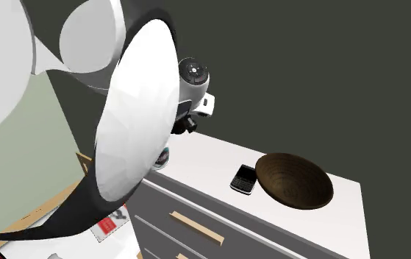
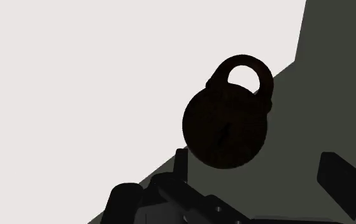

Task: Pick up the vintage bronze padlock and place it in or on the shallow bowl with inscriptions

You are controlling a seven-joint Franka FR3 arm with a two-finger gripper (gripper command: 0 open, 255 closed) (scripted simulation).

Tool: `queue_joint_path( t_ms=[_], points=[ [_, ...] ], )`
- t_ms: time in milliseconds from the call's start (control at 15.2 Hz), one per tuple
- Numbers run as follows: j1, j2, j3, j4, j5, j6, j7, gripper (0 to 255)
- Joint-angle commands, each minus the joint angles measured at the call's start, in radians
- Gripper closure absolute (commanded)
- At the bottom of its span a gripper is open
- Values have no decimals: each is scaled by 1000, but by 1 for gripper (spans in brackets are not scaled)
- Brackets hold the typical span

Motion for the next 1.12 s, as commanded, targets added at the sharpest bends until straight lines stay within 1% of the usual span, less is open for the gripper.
queue_joint_path(
  t_ms=[0,132,528,990,1056],
  points=[
    [120,-18,-189,52,-8,-222,369,0],
    [120,17,-181,90,-28,-220,385,0],
    [145,119,-194,212,-50,-232,419,0],
    [145,119,-194,212,-50,-232,419,0],
    [145,119,-194,212,-50,-232,419,255]
  ],
)
